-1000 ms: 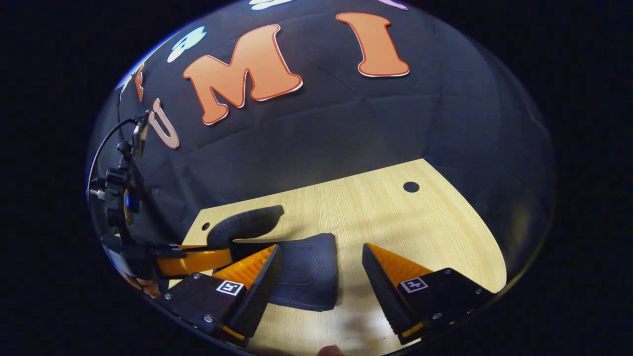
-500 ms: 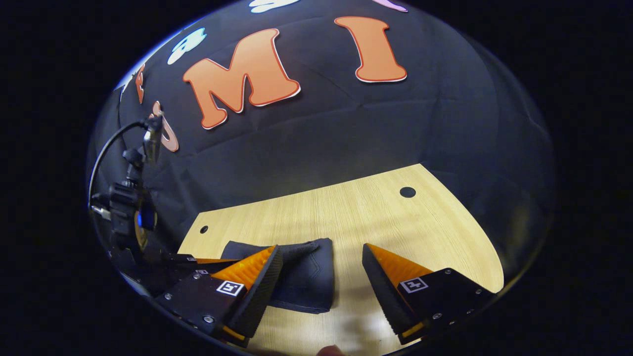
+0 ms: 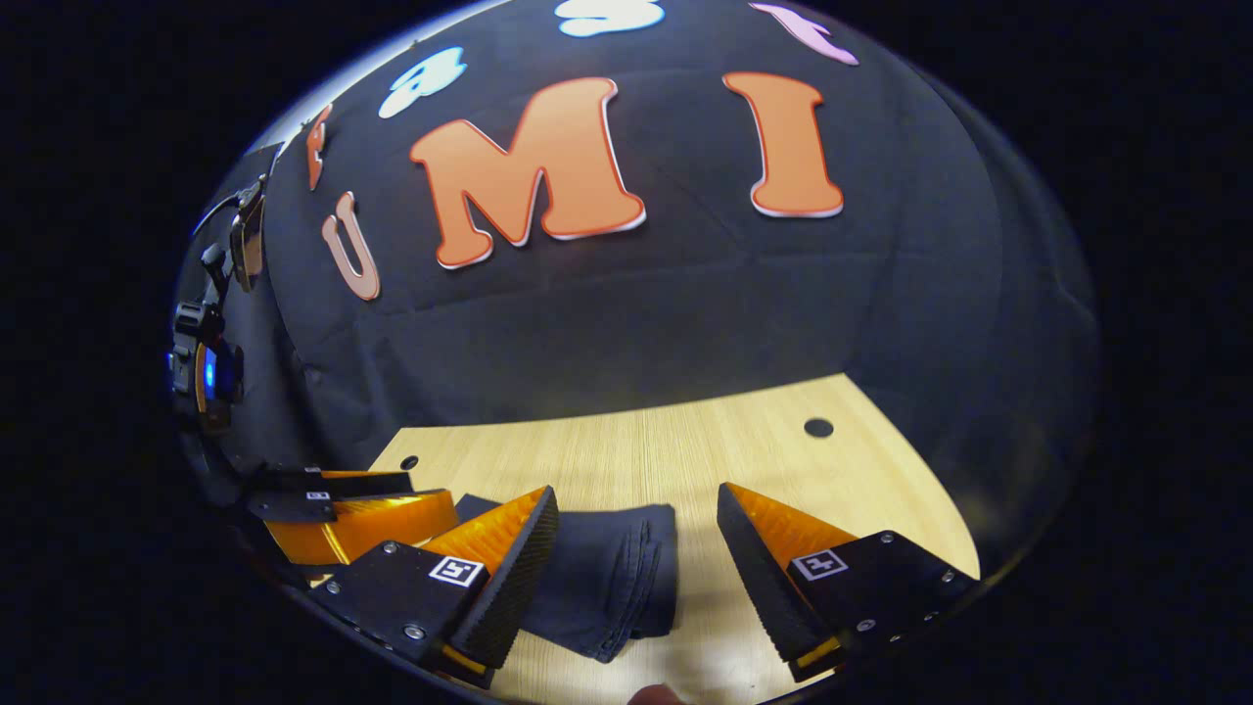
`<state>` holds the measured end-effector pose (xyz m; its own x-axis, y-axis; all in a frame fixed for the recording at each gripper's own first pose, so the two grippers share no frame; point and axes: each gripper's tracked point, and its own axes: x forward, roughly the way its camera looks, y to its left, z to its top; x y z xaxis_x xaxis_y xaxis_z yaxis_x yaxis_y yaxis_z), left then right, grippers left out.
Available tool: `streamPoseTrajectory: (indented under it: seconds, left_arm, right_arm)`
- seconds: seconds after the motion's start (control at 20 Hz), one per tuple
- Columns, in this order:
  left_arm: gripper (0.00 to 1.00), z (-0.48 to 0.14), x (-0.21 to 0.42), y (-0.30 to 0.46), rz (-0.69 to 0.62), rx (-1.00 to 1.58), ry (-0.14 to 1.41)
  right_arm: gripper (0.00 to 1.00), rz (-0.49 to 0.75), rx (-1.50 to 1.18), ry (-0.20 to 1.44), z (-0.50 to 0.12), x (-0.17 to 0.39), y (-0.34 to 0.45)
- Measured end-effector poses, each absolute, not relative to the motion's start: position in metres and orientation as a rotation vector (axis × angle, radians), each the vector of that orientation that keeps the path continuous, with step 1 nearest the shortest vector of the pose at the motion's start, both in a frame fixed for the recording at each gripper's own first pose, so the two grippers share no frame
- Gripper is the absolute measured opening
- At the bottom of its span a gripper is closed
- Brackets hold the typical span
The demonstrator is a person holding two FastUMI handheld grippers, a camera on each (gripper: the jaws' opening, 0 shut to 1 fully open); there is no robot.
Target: Grasp the waist and the cuffs of the jeans and fold them to make the two legs overlap; first hold the waist and fold one-third of the jeans toward the cuffs, then hold the cuffs and fold the remaining one-third in the same direction to finish folding.
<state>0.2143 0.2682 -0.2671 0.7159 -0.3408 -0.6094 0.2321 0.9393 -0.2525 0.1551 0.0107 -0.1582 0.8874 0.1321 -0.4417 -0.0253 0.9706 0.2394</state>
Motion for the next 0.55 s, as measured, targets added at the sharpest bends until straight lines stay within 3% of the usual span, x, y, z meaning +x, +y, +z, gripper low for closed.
streamPoseTrajectory:
  seconds: [0.2,0.25,0.55]
  left_arm:
    - [0.92,-0.225,0.219,0.322,-0.227,-0.098,0.545]
    - [1.00,-0.217,0.219,0.334,-0.203,-0.088,0.505]
    - [0.99,-0.164,0.203,0.388,-0.082,-0.058,0.274]
  right_arm:
    - [0.98,0.064,0.155,0.320,-0.109,0.163,0.022]
    - [0.98,0.067,0.142,0.273,-0.095,0.164,0.026]
    - [0.98,0.117,0.096,0.105,-0.041,0.159,0.058]
